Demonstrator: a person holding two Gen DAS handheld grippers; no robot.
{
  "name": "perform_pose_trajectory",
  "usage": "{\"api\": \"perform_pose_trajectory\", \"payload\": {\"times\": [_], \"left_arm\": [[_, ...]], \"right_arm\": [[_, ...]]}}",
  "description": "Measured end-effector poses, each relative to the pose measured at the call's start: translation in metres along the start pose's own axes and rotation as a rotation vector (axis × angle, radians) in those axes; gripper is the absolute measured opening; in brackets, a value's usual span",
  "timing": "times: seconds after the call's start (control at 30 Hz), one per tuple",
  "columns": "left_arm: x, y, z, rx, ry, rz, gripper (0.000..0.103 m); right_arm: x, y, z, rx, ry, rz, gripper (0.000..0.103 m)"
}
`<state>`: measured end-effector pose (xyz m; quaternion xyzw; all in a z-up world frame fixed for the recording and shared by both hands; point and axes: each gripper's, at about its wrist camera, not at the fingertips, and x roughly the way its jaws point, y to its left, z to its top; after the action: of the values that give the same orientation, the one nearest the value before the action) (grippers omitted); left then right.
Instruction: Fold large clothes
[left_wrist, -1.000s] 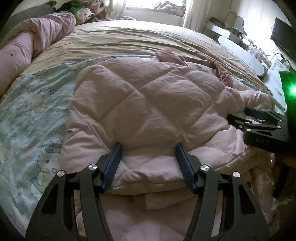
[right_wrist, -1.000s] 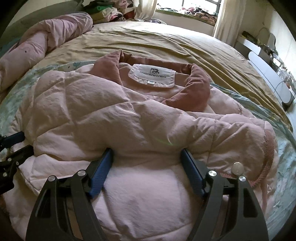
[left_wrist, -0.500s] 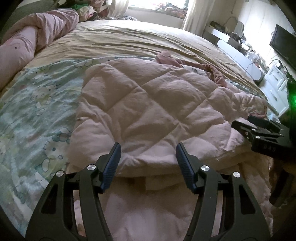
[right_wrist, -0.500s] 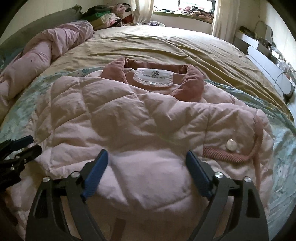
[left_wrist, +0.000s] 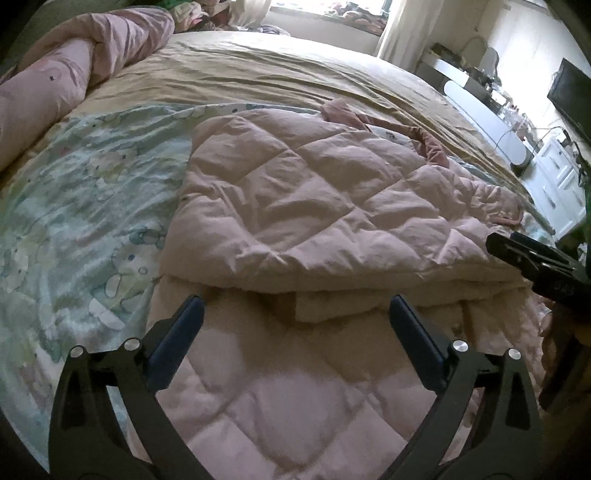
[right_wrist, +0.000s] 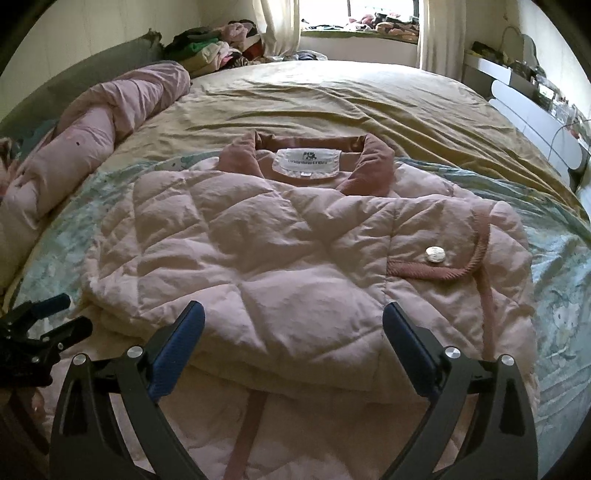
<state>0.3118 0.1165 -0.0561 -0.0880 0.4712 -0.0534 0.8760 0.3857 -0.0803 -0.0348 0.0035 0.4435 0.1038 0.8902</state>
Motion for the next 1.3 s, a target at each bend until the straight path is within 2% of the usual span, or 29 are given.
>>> {"api": "perform_pose_trajectory", "payload": {"times": [0.27,0.73,1.3], "left_arm": [[-0.023,-0.007,-0.007,-0.003,-0.024,0.025,0.094],[-0.062,-0.028,-0.017,0.049,-0.073,0.057,0.094],[-0.118,-0.051,-0.030,0.051,-0.152,0.055,0.094]], "right_arm": [[-0.025,0.003,-0.006,-0.004,-0.028,0.023,0.096],[-0.065,0.007,-0.007,0.000,-0.075,0.058,0.096],[-0.146,0.011,-0.016,-0.029,-0.183,0.119,0.097]]}}
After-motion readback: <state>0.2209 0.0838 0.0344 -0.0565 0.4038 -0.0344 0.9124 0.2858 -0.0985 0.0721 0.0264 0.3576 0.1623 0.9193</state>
